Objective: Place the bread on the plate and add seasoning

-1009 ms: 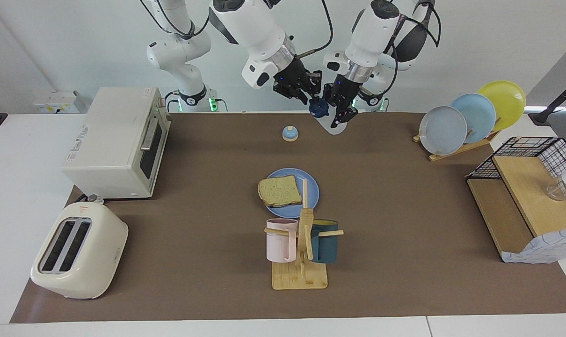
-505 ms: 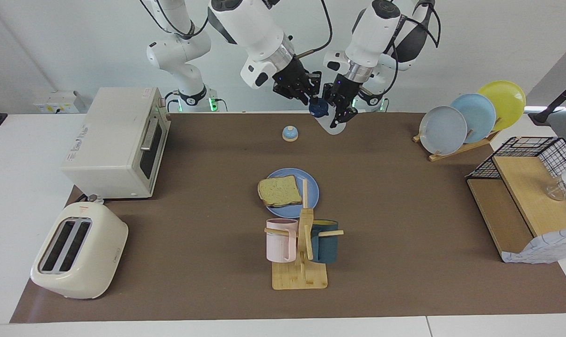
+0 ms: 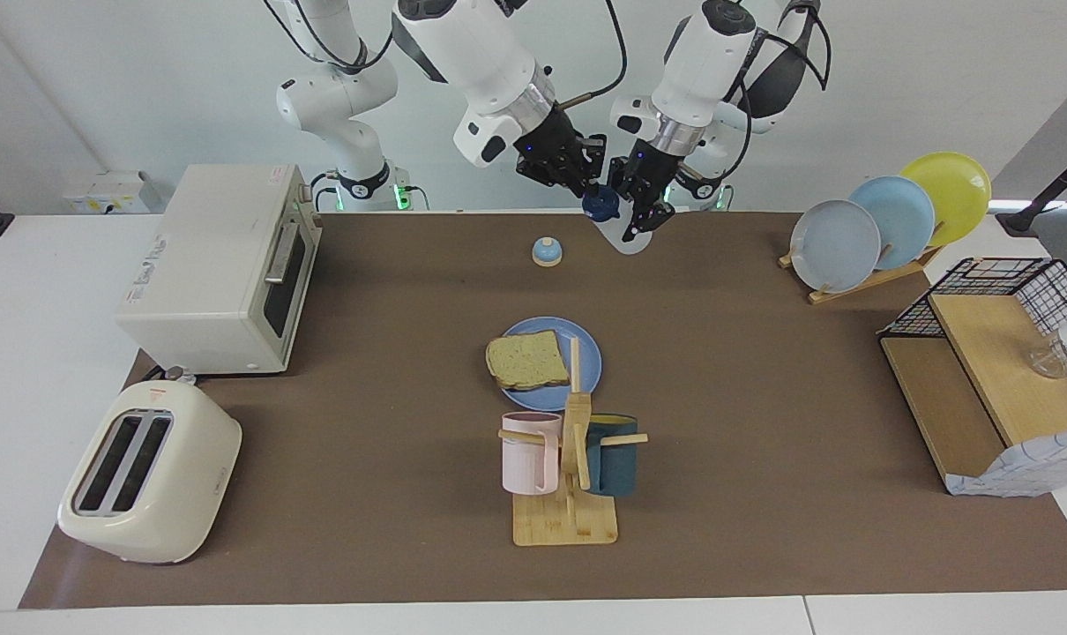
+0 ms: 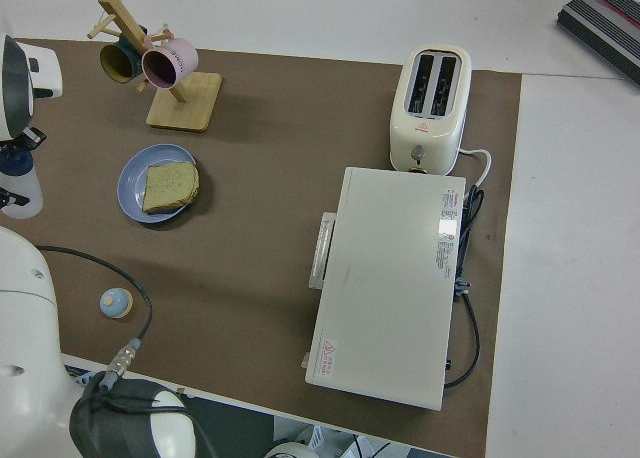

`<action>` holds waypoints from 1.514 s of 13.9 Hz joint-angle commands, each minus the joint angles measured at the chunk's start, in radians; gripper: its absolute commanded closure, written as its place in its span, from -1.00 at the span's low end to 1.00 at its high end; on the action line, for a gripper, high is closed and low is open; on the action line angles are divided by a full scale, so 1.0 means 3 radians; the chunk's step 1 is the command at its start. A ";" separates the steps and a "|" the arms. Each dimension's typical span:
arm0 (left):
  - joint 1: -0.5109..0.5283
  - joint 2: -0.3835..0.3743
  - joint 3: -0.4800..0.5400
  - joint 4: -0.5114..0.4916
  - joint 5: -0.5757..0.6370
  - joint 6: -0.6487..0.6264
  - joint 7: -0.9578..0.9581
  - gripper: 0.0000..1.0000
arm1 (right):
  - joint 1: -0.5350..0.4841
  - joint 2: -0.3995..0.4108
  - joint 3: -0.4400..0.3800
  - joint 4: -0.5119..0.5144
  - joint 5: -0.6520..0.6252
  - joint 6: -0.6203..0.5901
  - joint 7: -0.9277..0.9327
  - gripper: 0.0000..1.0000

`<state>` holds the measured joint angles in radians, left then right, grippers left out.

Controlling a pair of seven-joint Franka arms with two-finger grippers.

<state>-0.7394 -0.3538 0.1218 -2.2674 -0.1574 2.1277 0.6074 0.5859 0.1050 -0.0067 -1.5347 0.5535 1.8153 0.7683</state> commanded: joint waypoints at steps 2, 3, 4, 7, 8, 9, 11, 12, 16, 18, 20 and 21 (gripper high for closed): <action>-0.0025 -0.0084 0.0039 -0.0086 -0.0058 0.0082 0.0057 1.00 | -0.0030 -0.0033 0.0017 -0.0008 -0.0035 0.0034 -0.0035 0.56; -0.0025 -0.0084 0.0039 -0.0086 -0.0058 0.0082 0.0057 1.00 | -0.0030 -0.0033 0.0017 -0.0008 -0.0040 0.0034 -0.0035 0.56; -0.0025 -0.0084 0.0039 -0.0086 -0.0058 0.0082 0.0057 1.00 | -0.0025 -0.0043 0.0017 -0.0013 -0.0050 0.0044 -0.0040 0.56; -0.0025 -0.0074 0.0039 -0.0081 -0.0109 0.0092 0.0057 1.00 | 0.0000 -0.0069 0.0017 -0.0079 -0.0066 0.0177 -0.0040 0.57; -0.0020 -0.0073 0.0039 -0.0081 -0.0125 0.0107 0.0057 1.00 | -0.0010 -0.0069 0.0017 -0.0074 -0.0066 0.0167 -0.0040 0.75; -0.0020 -0.0073 0.0039 -0.0081 -0.0125 0.0107 0.0057 1.00 | -0.0010 -0.0069 0.0017 -0.0074 -0.0066 0.0167 -0.0045 0.83; -0.0020 -0.0073 0.0039 -0.0081 -0.0125 0.0102 0.0057 1.00 | -0.0010 -0.0069 0.0017 -0.0079 -0.0066 0.0172 -0.0040 0.91; -0.0020 -0.0073 0.0039 -0.0081 -0.0125 0.0102 0.0057 1.00 | -0.0005 -0.0069 0.0017 -0.0079 -0.0066 0.0172 -0.0040 1.00; -0.0020 -0.0073 0.0039 -0.0086 -0.0130 0.0097 0.0057 1.00 | -0.0025 -0.0064 0.0017 -0.0069 -0.0066 0.0157 -0.0050 1.00; -0.0020 -0.0073 0.0039 -0.0086 -0.0130 0.0102 0.0057 1.00 | -0.0046 -0.0048 0.0007 -0.0049 -0.0015 0.0172 -0.0035 1.00; -0.0020 -0.0073 0.0039 -0.0081 -0.0130 0.0097 0.0057 1.00 | -0.0061 -0.0058 -0.0008 -0.0049 0.0006 0.0177 -0.0035 1.00; -0.0020 -0.0073 0.0039 -0.0086 -0.0130 0.0097 0.0062 1.00 | -0.0076 -0.0064 -0.0008 -0.0054 0.0006 0.0182 -0.0035 1.00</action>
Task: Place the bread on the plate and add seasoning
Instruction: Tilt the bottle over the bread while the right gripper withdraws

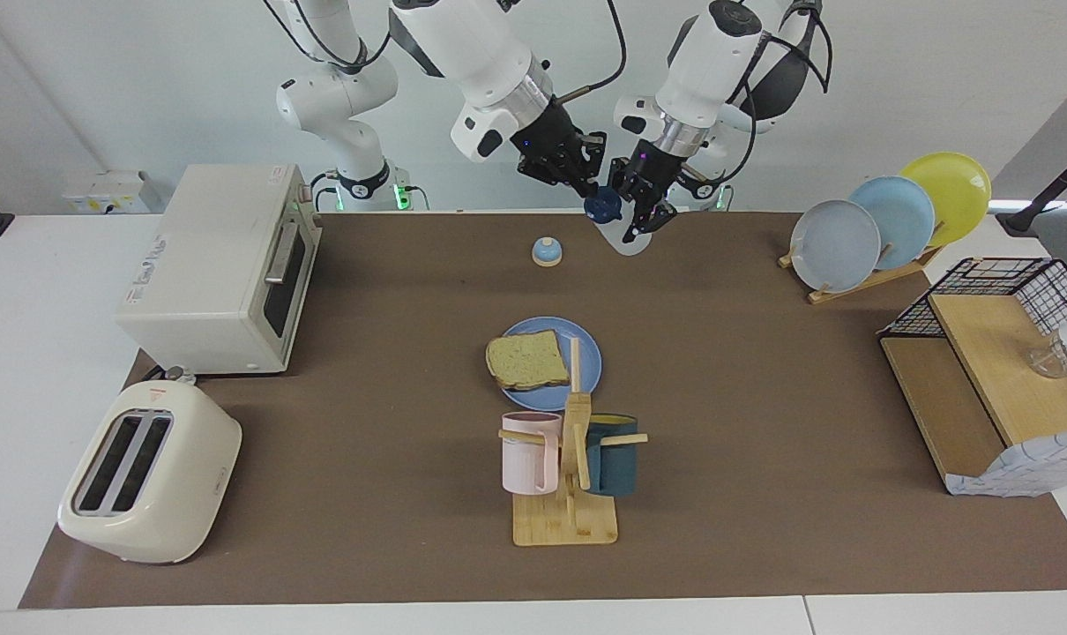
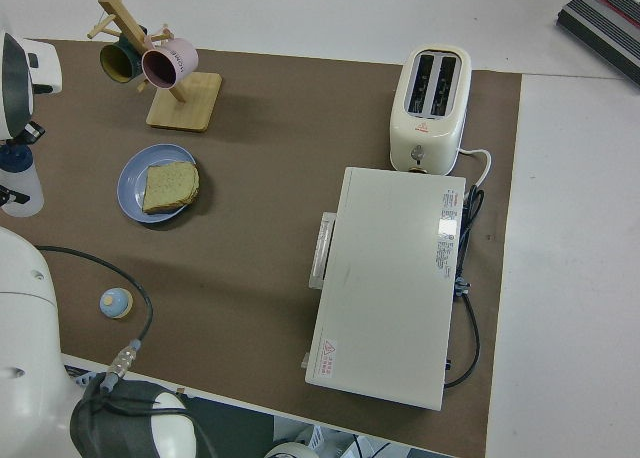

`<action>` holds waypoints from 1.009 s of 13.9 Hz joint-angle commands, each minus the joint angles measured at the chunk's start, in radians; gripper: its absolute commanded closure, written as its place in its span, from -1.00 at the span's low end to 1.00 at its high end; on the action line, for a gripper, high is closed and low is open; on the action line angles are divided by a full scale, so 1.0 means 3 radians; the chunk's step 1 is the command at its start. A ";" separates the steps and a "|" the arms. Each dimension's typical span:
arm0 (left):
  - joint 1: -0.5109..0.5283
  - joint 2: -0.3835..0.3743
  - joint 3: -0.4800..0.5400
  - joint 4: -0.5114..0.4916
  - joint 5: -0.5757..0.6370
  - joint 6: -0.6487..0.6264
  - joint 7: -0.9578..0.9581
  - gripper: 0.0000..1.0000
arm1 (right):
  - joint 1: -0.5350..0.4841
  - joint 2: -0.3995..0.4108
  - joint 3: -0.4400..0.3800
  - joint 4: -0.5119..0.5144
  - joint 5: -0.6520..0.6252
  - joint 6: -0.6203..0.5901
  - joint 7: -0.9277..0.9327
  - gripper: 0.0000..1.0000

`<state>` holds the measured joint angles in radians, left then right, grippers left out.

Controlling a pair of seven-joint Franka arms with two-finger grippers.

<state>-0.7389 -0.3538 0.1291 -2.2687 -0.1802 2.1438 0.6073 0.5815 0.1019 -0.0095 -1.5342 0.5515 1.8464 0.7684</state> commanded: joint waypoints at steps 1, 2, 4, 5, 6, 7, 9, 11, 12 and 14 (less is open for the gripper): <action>-0.0022 -0.0074 0.0014 -0.0082 -0.0054 0.0043 0.0062 1.00 | -0.0082 -0.0059 0.0001 -0.0050 0.0058 0.0088 -0.0030 1.00; -0.0022 -0.0074 0.0014 -0.0082 -0.0054 0.0043 0.0062 1.00 | -0.0123 -0.0064 -0.0009 -0.0050 0.0185 0.0094 -0.0035 1.00; -0.0022 -0.0074 0.0014 -0.0082 -0.0054 0.0033 0.0067 1.00 | -0.0260 -0.0074 -0.0009 -0.0045 0.0344 0.0094 -0.0066 1.00; -0.0022 -0.0074 0.0014 -0.0082 -0.0054 0.0033 0.0092 1.00 | -0.0281 -0.0089 -0.0014 -0.0050 0.0391 0.0094 -0.0071 1.00; -0.0022 -0.0074 0.0020 -0.0082 -0.0054 0.0028 0.0123 1.00 | -0.0282 -0.0099 -0.0014 -0.0050 0.0427 0.0099 -0.0066 1.00; -0.0022 -0.0079 0.0020 -0.0082 -0.0054 0.0023 0.0128 1.00 | -0.0287 -0.0099 -0.0014 -0.0050 0.0442 0.0134 -0.0061 1.00; -0.0022 -0.0074 0.0014 -0.0082 -0.0054 0.0018 0.0128 1.00 | -0.0327 -0.0120 -0.0009 -0.0061 0.0452 0.0247 -0.0040 1.00; -0.0022 -0.0074 0.0020 -0.0082 -0.0054 0.0018 0.0128 1.00 | -0.0333 -0.0125 -0.0019 -0.0076 0.0503 0.0262 -0.0076 1.00; -0.0022 -0.0079 0.0020 -0.0082 -0.0054 0.0013 0.0128 1.00 | -0.0333 -0.0130 -0.0024 -0.0081 0.0493 0.0267 -0.0076 1.00; -0.0022 -0.0074 0.0020 -0.0077 -0.0054 0.0018 0.0123 1.00 | -0.0333 -0.0161 -0.0030 -0.0142 0.0422 0.0247 -0.0218 -0.94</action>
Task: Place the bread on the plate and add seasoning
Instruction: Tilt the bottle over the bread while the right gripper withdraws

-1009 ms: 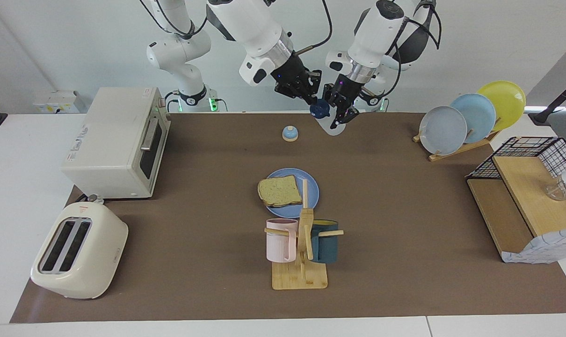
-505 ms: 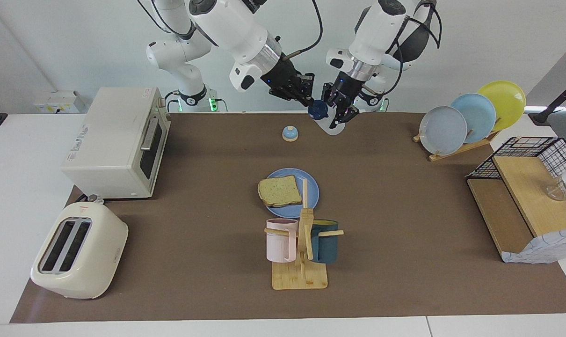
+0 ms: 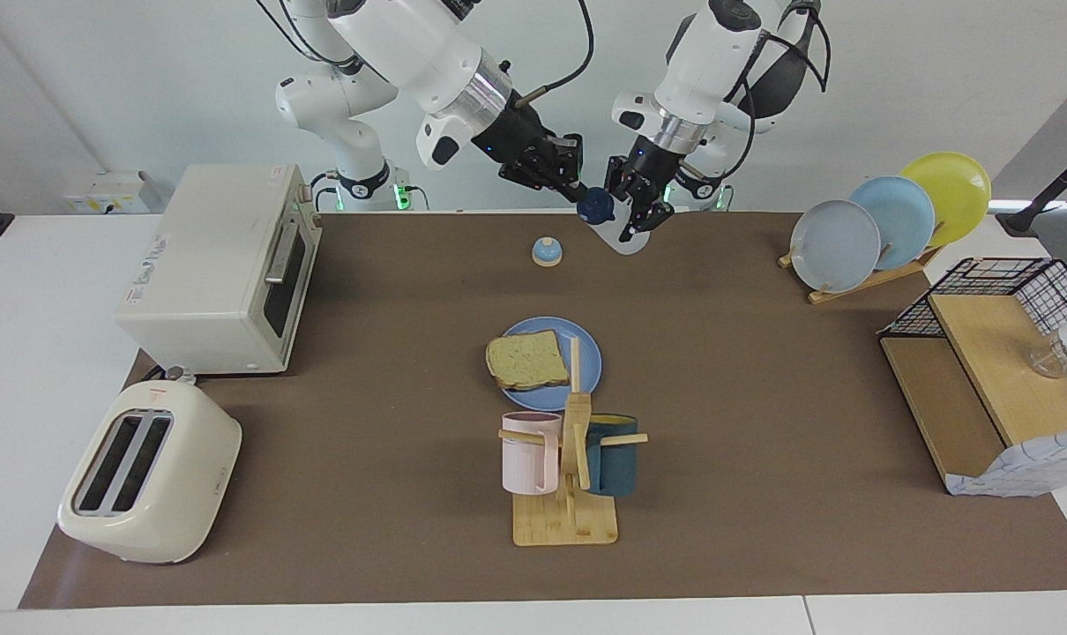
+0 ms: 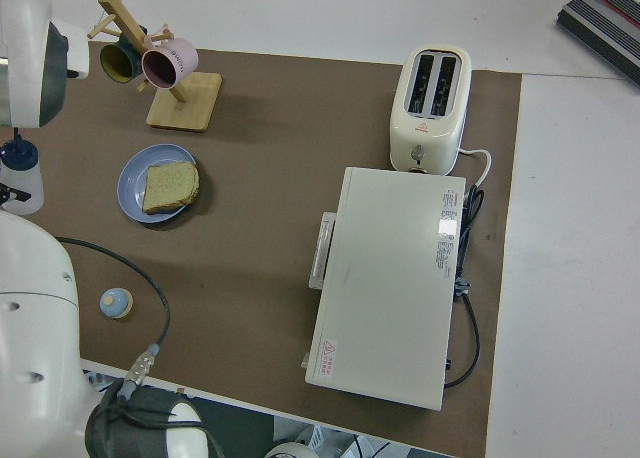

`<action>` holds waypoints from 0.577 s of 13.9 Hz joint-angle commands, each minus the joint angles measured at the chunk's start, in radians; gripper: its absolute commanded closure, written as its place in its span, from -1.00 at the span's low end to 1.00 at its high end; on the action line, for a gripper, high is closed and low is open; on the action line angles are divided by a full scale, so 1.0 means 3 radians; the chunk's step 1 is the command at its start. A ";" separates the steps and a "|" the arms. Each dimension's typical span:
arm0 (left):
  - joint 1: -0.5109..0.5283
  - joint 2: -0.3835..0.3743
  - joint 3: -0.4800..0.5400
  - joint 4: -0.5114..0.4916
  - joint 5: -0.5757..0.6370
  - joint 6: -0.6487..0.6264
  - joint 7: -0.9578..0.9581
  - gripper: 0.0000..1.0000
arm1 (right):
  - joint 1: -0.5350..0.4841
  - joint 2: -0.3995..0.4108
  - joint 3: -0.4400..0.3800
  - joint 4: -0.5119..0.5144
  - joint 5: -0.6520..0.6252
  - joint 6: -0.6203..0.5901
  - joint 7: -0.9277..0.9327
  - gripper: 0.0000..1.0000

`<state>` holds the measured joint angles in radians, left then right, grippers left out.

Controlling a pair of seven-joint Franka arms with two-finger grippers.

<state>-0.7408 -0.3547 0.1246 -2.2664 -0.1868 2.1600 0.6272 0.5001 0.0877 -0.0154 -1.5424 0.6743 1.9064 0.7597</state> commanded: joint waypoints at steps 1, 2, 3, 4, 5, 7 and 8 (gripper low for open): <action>-0.0016 -0.0070 0.0035 -0.0085 -0.0032 -0.0031 0.0057 1.00 | -0.0061 -0.0123 -0.0020 -0.0156 -0.0205 0.0007 -0.0271 -1.00; -0.0016 -0.0070 0.0035 -0.0085 -0.0032 -0.0031 0.0057 1.00 | -0.0061 -0.0149 -0.0015 -0.0186 -0.0602 -0.0029 -0.0303 -1.00; -0.0016 -0.0070 0.0035 -0.0085 -0.0032 -0.0031 0.0057 1.00 | -0.0066 -0.0154 -0.0015 -0.0202 -0.0940 -0.0090 -0.0338 -1.00; -0.0016 -0.0070 0.0035 -0.0085 -0.0032 -0.0026 0.0057 1.00 | -0.0097 -0.0164 -0.0025 -0.0187 -0.1187 -0.0207 -0.0425 -1.00; -0.0011 -0.0070 0.0035 -0.0085 -0.0032 -0.0011 0.0057 1.00 | -0.0208 -0.0159 -0.0031 -0.0166 -0.1295 -0.0320 -0.0598 -1.00; -0.0005 -0.0065 0.0035 -0.0079 -0.0032 0.0010 0.0047 1.00 | -0.0561 -0.0159 -0.0031 -0.0156 -0.1490 -0.0616 -0.1159 -1.00; -0.0005 -0.0065 0.0035 -0.0079 -0.0032 0.0020 0.0047 1.00 | -0.0704 -0.0154 -0.0026 -0.0131 -0.1663 -0.0759 -0.1410 -1.00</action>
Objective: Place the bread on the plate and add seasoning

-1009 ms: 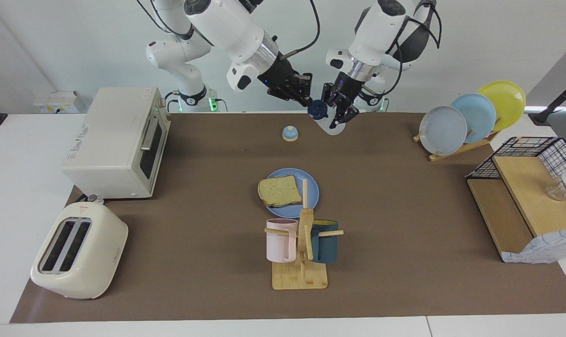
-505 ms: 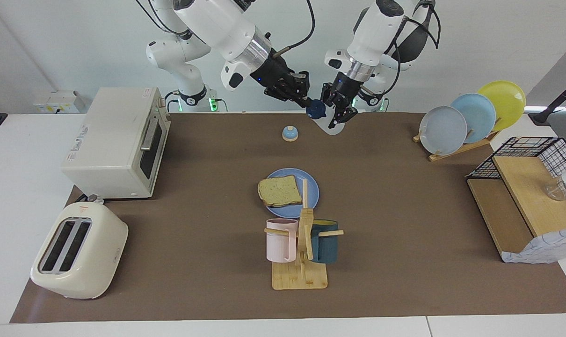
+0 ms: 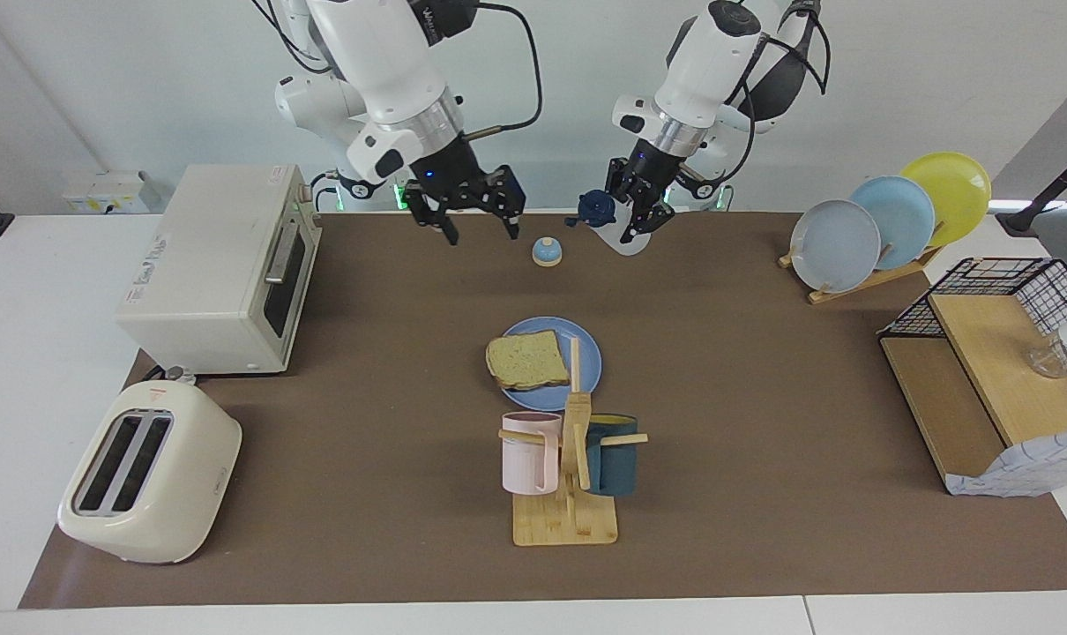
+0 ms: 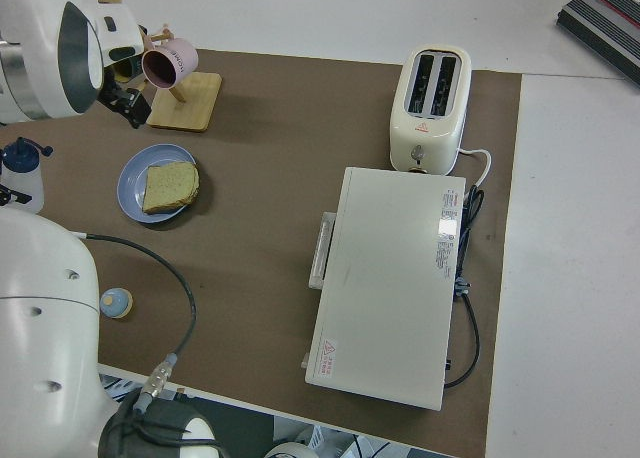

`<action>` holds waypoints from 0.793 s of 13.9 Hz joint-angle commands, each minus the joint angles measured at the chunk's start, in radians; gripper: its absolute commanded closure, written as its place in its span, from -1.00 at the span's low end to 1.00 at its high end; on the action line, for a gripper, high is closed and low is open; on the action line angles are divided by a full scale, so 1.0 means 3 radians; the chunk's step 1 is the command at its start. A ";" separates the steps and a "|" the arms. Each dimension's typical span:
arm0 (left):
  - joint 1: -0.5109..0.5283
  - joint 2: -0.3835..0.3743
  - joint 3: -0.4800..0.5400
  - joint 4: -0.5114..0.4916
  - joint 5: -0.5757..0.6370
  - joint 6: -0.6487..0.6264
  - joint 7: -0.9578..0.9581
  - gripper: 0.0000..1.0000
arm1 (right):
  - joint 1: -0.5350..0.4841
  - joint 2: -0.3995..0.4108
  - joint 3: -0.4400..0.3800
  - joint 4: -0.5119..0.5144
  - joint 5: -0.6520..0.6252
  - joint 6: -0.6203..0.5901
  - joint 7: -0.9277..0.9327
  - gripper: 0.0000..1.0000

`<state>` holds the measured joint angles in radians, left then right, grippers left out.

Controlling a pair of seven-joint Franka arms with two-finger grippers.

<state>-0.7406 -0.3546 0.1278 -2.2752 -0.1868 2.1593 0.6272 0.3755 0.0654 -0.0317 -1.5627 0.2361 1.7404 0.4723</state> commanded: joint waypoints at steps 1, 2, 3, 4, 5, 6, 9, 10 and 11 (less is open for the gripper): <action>-0.0001 -0.0066 0.0024 -0.0050 -0.0032 0.0027 0.0047 1.00 | -0.0376 -0.0070 0.0029 -0.0017 -0.0351 -0.0314 -0.0606 -1.00; 0.0004 -0.0055 0.0024 -0.0035 -0.0032 0.0027 0.0047 1.00 | -0.0448 -0.0075 0.0029 -0.0027 -0.0499 -0.0396 -0.0734 -1.00; -0.0001 -0.0045 0.0024 -0.0025 -0.0032 0.0012 0.0047 1.00 | -0.0489 -0.0090 0.0024 -0.0052 -0.0602 -0.0478 -0.0847 -1.00; -0.0001 -0.0030 0.0024 0.0006 -0.0027 -0.0018 0.0067 1.00 | -0.0545 -0.0090 0.0029 -0.0037 -0.0679 -0.0559 -0.0929 -1.00; -0.0001 0.0006 0.0024 0.0062 0.0004 -0.0049 0.0067 1.00 | -0.0652 -0.0085 0.0029 -0.0032 -0.0745 -0.0606 -0.1041 -1.00; -0.0001 0.0021 0.0024 0.0093 0.0039 -0.0110 0.0072 1.00 | -0.0815 -0.0070 0.0034 -0.0037 -0.0756 -0.0662 -0.1240 -1.00; 0.0004 0.0128 0.0024 0.0322 0.0376 -0.0396 0.0067 1.00 | -0.0924 -0.0110 0.0029 -0.0174 -0.0741 -0.0632 -0.1549 -1.00; 0.0004 0.0164 0.0024 0.0399 0.0509 -0.0513 0.0067 1.00 | -0.0919 -0.0171 0.0029 -0.0236 -0.0741 -0.0632 -0.1544 -1.00; 0.0004 0.0205 0.0024 0.0491 0.0667 -0.0636 0.0067 1.00 | -0.0945 -0.0228 0.0029 -0.0343 -0.0741 -0.0632 -0.1554 -1.00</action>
<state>-0.7401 -0.3352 0.1299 -2.2062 -0.0535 2.0504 0.6322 0.0990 0.0530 -0.0366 -1.5897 0.0239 1.5494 0.0220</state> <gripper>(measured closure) 0.542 0.000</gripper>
